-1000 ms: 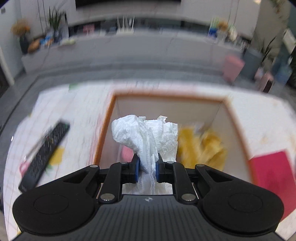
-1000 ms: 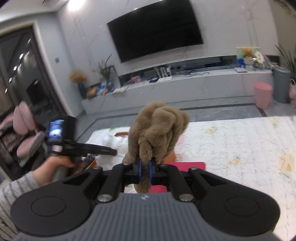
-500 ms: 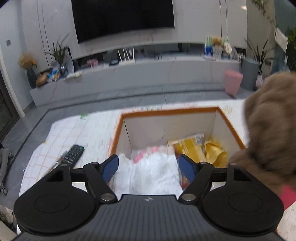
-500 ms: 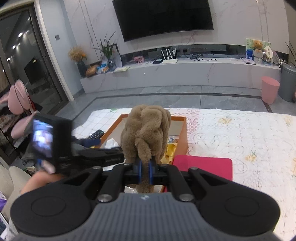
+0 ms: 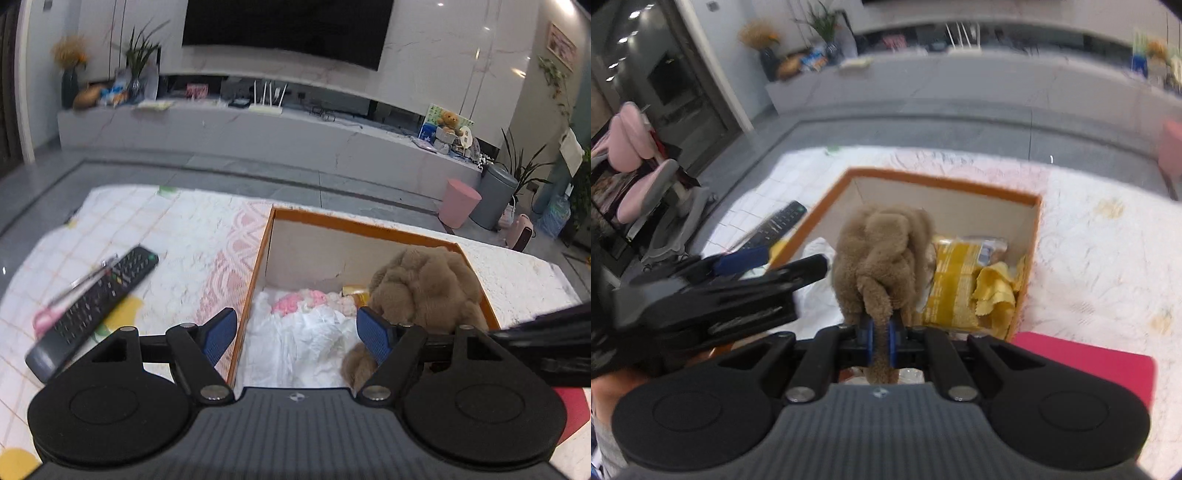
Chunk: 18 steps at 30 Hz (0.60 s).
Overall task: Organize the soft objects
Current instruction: 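Open the left tool to drop the white cloth while the right tool lowers the teddy bear into the box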
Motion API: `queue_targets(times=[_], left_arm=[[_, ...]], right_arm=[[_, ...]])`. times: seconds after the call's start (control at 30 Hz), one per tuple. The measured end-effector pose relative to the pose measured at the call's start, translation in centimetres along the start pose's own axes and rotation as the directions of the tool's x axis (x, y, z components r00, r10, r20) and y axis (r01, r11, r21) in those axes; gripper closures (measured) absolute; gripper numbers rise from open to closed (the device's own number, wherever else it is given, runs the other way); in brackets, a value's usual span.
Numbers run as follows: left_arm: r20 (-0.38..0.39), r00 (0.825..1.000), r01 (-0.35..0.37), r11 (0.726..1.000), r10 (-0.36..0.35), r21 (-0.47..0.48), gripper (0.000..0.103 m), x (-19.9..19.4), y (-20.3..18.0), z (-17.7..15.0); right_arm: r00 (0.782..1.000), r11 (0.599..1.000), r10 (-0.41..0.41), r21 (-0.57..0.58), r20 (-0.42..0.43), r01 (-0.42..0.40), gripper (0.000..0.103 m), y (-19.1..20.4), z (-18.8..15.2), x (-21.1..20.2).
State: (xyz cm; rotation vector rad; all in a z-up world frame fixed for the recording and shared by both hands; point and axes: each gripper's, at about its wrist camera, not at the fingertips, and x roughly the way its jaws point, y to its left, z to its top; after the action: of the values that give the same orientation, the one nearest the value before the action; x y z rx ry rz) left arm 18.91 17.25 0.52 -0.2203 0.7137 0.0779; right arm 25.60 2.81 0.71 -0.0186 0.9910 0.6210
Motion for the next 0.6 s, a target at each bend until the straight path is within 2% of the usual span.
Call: queue_targets(times=[0.07, 0.17, 0.27, 0.33, 0.37, 0.4, 0.43, 0.47, 0.53, 0.57, 0.6], left_arm=[[-0.001, 1.000, -0.001, 1.000, 0.001, 0.005, 0.016, 0.1, -0.1, -0.2], [0.001, 1.000, -0.019, 0.999, 0.019, 0.045, 0.016, 0.2, -0.6, -0.4], [0.002, 0.999, -0.032, 0.998, 0.032, 0.052, 0.016, 0.1, -1.2, -0.4], [0.002, 0.999, -0.035, 0.998, 0.035, 0.052, 0.016, 0.1, -1.2, -0.4], [0.002, 0.999, -0.033, 0.998, 0.033, 0.055, 0.016, 0.0, -1.2, -0.5], [0.002, 0.999, -0.032, 0.998, 0.032, 0.057, 0.016, 0.0, -1.2, -0.5], [-0.001, 1.000, -0.030, 0.998, 0.031, 0.058, 0.017, -0.1, -1.1, -0.5], [-0.001, 1.000, -0.030, 0.998, 0.030, 0.054, 0.017, -0.2, -1.1, -0.5], [0.002, 1.000, -0.032, 0.999, 0.032, 0.044, 0.017, -0.4, -1.0, -0.4], [0.001, 0.999, -0.038, 0.998, 0.038, 0.045, 0.017, -0.4, -0.9, -0.4], [0.001, 0.999, -0.049, 0.998, 0.049, 0.049, 0.017, -0.5, -0.9, -0.4]], right_arm=[[0.996, 0.994, -0.088, -0.063, -0.030, 0.086, 0.098, 0.4, 1.0, 1.7], [0.962, 0.952, -0.266, -0.170, -0.061, 0.252, 0.097, 1.1, 1.9, 3.9], [0.945, 0.930, -0.318, -0.219, -0.076, 0.296, 0.097, 1.0, 2.4, 5.4], [0.927, 0.902, -0.367, -0.272, -0.070, 0.336, 0.092, 1.3, 2.2, 5.9], [0.916, 0.883, -0.397, -0.299, -0.063, 0.362, 0.082, 1.4, 1.9, 6.0], [0.901, 0.861, -0.431, -0.323, -0.056, 0.392, 0.066, 1.6, 1.8, 6.0], [0.895, 0.850, -0.443, -0.339, -0.051, 0.402, 0.064, 1.8, 1.6, 5.9], [0.902, 0.854, -0.429, -0.347, -0.047, 0.388, 0.058, 2.0, 1.4, 5.4], [0.909, 0.853, -0.417, -0.352, -0.013, 0.386, 0.055, 2.5, 1.0, 4.1], [0.910, 0.851, -0.414, -0.349, 0.012, 0.392, 0.046, 2.7, 0.7, 3.2], [0.914, 0.855, -0.403, -0.342, 0.036, 0.390, 0.042, 2.7, 0.5, 2.2]])
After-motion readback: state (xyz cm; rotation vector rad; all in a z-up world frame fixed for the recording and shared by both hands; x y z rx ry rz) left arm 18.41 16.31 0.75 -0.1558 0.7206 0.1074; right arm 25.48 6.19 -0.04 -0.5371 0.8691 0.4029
